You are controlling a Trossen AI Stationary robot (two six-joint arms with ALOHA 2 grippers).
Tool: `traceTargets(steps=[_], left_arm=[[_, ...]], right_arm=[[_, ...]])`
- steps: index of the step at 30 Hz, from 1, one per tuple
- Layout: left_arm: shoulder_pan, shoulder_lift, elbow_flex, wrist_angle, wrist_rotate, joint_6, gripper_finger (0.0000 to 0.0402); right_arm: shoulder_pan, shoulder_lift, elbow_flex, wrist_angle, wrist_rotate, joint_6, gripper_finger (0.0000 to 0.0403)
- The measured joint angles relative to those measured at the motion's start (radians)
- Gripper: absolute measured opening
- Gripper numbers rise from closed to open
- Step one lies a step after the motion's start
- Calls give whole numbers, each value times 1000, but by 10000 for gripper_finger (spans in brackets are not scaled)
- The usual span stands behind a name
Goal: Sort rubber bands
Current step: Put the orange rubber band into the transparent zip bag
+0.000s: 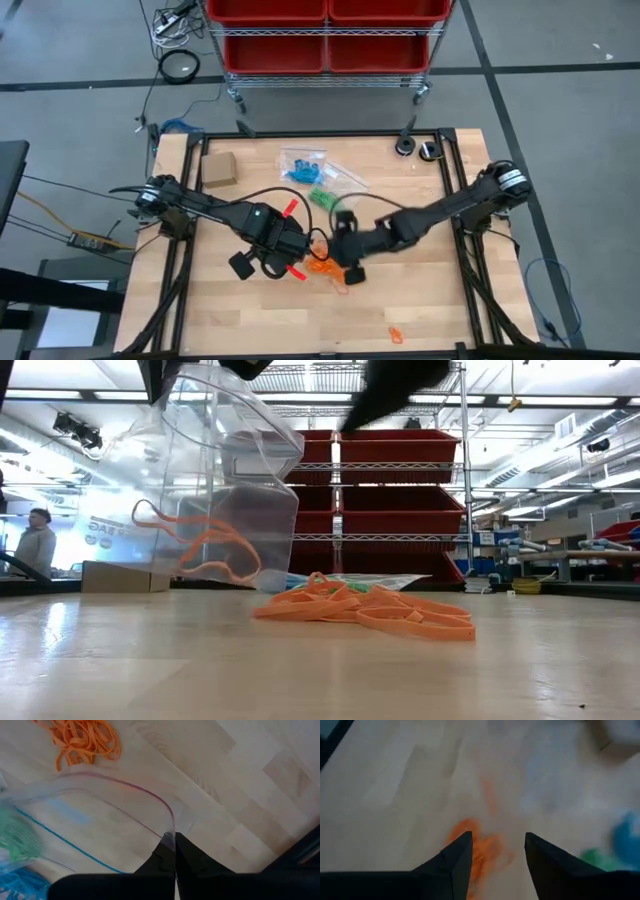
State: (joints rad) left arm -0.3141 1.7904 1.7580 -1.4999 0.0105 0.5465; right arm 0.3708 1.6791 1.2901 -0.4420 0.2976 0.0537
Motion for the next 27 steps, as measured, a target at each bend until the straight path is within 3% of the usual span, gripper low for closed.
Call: traceTargets(steps=[3,10,18,27], left_arm=[[0,-1,0,0,-2,0,0],[0,-1,0,-2,-2,0,0],[0,-1,0,3,-2,-1,0],[-1,-1,0,4,-1,-1,0]], right_arm=[[58,12,-75,24,-19,102,160],[153,21,-324,328,-40,340,152],[183,69,-493,603,28,315,137],[132,212,-498,673,30,321,115]])
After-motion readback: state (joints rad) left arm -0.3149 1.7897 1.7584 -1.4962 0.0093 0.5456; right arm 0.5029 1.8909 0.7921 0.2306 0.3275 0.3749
